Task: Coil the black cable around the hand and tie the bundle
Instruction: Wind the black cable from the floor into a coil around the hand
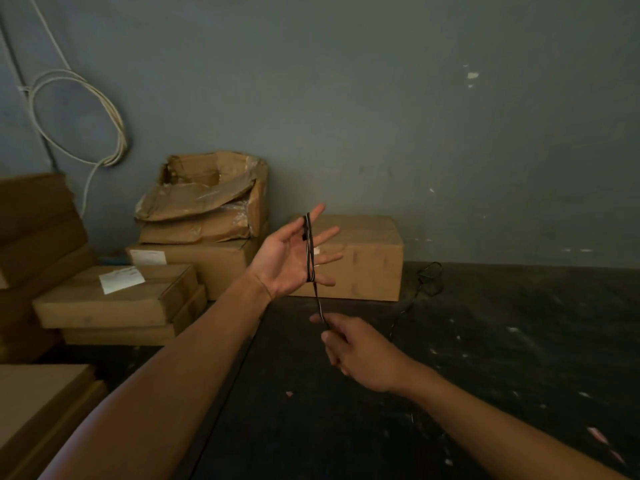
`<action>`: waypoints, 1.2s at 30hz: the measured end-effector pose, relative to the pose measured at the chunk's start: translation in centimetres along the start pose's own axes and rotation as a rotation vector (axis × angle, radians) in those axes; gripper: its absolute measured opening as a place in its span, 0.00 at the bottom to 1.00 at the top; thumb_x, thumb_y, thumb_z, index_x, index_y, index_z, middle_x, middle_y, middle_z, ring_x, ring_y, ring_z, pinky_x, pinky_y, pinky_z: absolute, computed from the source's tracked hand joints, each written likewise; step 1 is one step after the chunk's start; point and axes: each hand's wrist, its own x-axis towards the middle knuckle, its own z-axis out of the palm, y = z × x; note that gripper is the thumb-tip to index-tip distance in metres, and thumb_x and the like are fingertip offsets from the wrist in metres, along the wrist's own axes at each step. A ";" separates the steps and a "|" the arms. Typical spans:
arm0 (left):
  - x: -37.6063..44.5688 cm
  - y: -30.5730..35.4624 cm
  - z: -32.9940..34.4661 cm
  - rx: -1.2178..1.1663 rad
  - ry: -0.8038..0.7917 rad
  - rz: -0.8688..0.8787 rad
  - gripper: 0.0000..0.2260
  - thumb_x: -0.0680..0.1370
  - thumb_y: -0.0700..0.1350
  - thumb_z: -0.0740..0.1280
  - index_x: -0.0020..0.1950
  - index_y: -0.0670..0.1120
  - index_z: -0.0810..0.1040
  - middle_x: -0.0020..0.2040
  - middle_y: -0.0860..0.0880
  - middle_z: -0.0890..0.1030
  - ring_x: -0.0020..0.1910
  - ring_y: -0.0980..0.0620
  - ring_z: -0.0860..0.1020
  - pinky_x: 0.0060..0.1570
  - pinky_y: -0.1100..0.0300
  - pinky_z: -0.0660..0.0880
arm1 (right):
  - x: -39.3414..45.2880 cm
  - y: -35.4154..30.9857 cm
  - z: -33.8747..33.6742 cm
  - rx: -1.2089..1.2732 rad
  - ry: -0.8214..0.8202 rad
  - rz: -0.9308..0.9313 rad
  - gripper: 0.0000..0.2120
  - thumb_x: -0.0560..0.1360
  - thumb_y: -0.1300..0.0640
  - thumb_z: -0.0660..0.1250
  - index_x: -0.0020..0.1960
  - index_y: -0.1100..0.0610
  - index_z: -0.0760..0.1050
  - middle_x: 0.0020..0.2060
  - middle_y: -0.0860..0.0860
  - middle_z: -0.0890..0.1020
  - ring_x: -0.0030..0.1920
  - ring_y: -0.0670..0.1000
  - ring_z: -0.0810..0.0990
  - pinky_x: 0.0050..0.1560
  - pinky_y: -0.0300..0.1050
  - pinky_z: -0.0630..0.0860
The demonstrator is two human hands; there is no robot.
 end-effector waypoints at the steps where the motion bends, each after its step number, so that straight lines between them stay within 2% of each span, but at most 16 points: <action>1: 0.0 -0.2 -0.3 0.008 0.023 0.002 0.17 0.82 0.56 0.53 0.69 0.63 0.71 0.74 0.46 0.70 0.70 0.33 0.69 0.65 0.22 0.55 | -0.1 -0.7 -0.4 -0.045 0.010 -0.014 0.16 0.82 0.53 0.56 0.69 0.46 0.68 0.35 0.45 0.76 0.30 0.37 0.76 0.31 0.34 0.71; 3: 0.0 -0.6 -0.7 0.002 0.057 0.016 0.17 0.82 0.56 0.53 0.69 0.63 0.72 0.74 0.46 0.70 0.70 0.33 0.69 0.65 0.21 0.54 | -0.2 -1.9 -1.4 -0.121 0.033 -0.025 0.14 0.82 0.53 0.57 0.67 0.47 0.70 0.35 0.46 0.77 0.29 0.39 0.75 0.29 0.36 0.71; 6: 0.0 -1.0 -0.8 -0.011 0.076 0.033 0.17 0.82 0.57 0.52 0.70 0.64 0.70 0.75 0.46 0.68 0.70 0.33 0.68 0.63 0.22 0.58 | -0.4 -3.3 -2.9 -0.211 0.001 0.009 0.12 0.81 0.53 0.58 0.63 0.49 0.72 0.35 0.47 0.77 0.24 0.39 0.75 0.26 0.34 0.71; 8: 0.1 -0.9 -0.5 0.016 0.075 0.022 0.17 0.82 0.57 0.52 0.69 0.65 0.71 0.76 0.47 0.66 0.72 0.33 0.65 0.62 0.24 0.58 | -0.7 -4.2 -3.9 -0.266 -0.030 0.024 0.11 0.81 0.52 0.60 0.63 0.50 0.73 0.35 0.48 0.78 0.22 0.38 0.76 0.24 0.33 0.70; 10: 0.1 -1.0 -0.3 0.097 0.068 -0.026 0.15 0.82 0.57 0.52 0.66 0.66 0.72 0.78 0.48 0.64 0.74 0.34 0.61 0.66 0.28 0.58 | -0.8 -5.4 -5.1 -0.292 -0.026 0.017 0.08 0.80 0.52 0.62 0.57 0.50 0.76 0.33 0.48 0.79 0.21 0.38 0.75 0.21 0.32 0.68; 12: -0.1 -1.5 -0.3 0.163 0.035 -0.096 0.16 0.83 0.56 0.52 0.66 0.65 0.72 0.78 0.47 0.63 0.75 0.37 0.62 0.71 0.32 0.55 | -0.5 -6.9 -6.9 -0.337 0.036 -0.011 0.05 0.78 0.52 0.65 0.44 0.46 0.77 0.32 0.46 0.79 0.24 0.39 0.76 0.23 0.34 0.69; 14: -0.5 -2.1 -0.4 0.219 -0.016 -0.155 0.16 0.82 0.56 0.53 0.67 0.65 0.73 0.76 0.49 0.69 0.74 0.39 0.64 0.71 0.32 0.54 | 0.0 -8.2 -9.0 -0.392 0.122 -0.049 0.08 0.76 0.52 0.68 0.39 0.45 0.76 0.36 0.45 0.80 0.33 0.45 0.79 0.32 0.43 0.75; 16: -1.0 -2.4 -0.3 0.252 -0.075 -0.207 0.17 0.80 0.57 0.55 0.66 0.67 0.74 0.72 0.52 0.73 0.73 0.40 0.65 0.68 0.30 0.58 | 0.7 -8.8 -10.9 -0.435 0.172 -0.054 0.03 0.75 0.53 0.70 0.42 0.48 0.79 0.39 0.46 0.81 0.43 0.53 0.81 0.42 0.50 0.79; 19: -1.5 -2.6 0.5 0.247 -0.220 -0.294 0.17 0.80 0.57 0.56 0.69 0.65 0.73 0.74 0.50 0.70 0.74 0.41 0.65 0.67 0.26 0.56 | 1.4 -9.0 -12.8 -0.521 0.208 -0.064 0.05 0.73 0.53 0.72 0.47 0.53 0.81 0.39 0.45 0.80 0.43 0.48 0.79 0.39 0.41 0.72; 21: -1.9 -2.6 1.4 0.254 -0.326 -0.357 0.20 0.80 0.57 0.58 0.73 0.63 0.68 0.76 0.48 0.68 0.75 0.40 0.63 0.68 0.25 0.56 | 1.5 -9.0 -13.8 -0.510 0.234 -0.095 0.04 0.72 0.53 0.73 0.44 0.52 0.81 0.38 0.43 0.79 0.42 0.45 0.77 0.39 0.41 0.69; 23: -2.2 -2.4 2.2 0.258 -0.402 -0.385 0.22 0.80 0.56 0.58 0.74 0.63 0.66 0.77 0.48 0.67 0.75 0.40 0.64 0.67 0.26 0.58 | 1.7 -9.0 -14.6 -0.489 0.250 -0.109 0.05 0.71 0.53 0.75 0.44 0.53 0.81 0.39 0.44 0.79 0.43 0.45 0.77 0.42 0.42 0.71; 27: -3.0 -1.9 3.0 0.239 -0.457 -0.396 0.22 0.80 0.56 0.58 0.75 0.63 0.66 0.78 0.46 0.64 0.75 0.38 0.62 0.67 0.26 0.57 | 2.1 -7.6 -15.7 -0.412 0.320 -0.135 0.06 0.71 0.53 0.74 0.46 0.54 0.82 0.43 0.48 0.82 0.48 0.48 0.78 0.48 0.45 0.72; 30: -3.3 -1.9 3.3 0.175 -0.535 -0.382 0.23 0.81 0.55 0.56 0.77 0.61 0.61 0.79 0.43 0.61 0.76 0.36 0.60 0.67 0.25 0.56 | 2.2 -6.1 -15.4 -0.311 0.340 -0.168 0.02 0.73 0.54 0.72 0.45 0.52 0.81 0.39 0.45 0.81 0.42 0.43 0.78 0.41 0.38 0.71; 31: -3.3 -1.8 3.5 0.152 -0.564 -0.368 0.24 0.81 0.54 0.56 0.78 0.60 0.59 0.79 0.42 0.60 0.76 0.35 0.59 0.67 0.26 0.56 | 2.1 -5.4 -15.0 -0.238 0.334 -0.166 0.02 0.74 0.54 0.71 0.44 0.52 0.81 0.37 0.45 0.79 0.36 0.40 0.77 0.36 0.35 0.71; 33: -3.2 -1.4 3.9 0.110 -0.611 -0.326 0.24 0.82 0.54 0.54 0.79 0.60 0.57 0.80 0.42 0.58 0.77 0.34 0.58 0.65 0.26 0.57 | 2.0 -3.5 -13.9 -0.008 0.320 -0.129 0.04 0.77 0.54 0.67 0.46 0.52 0.80 0.31 0.47 0.74 0.26 0.42 0.71 0.27 0.36 0.67; 36: -2.9 -0.8 4.5 0.045 -0.661 -0.280 0.23 0.82 0.53 0.53 0.79 0.59 0.58 0.79 0.42 0.57 0.76 0.33 0.56 0.64 0.25 0.57 | 1.7 -0.2 -11.1 0.356 0.326 -0.031 0.07 0.79 0.52 0.63 0.52 0.53 0.79 0.30 0.49 0.71 0.29 0.47 0.67 0.29 0.42 0.65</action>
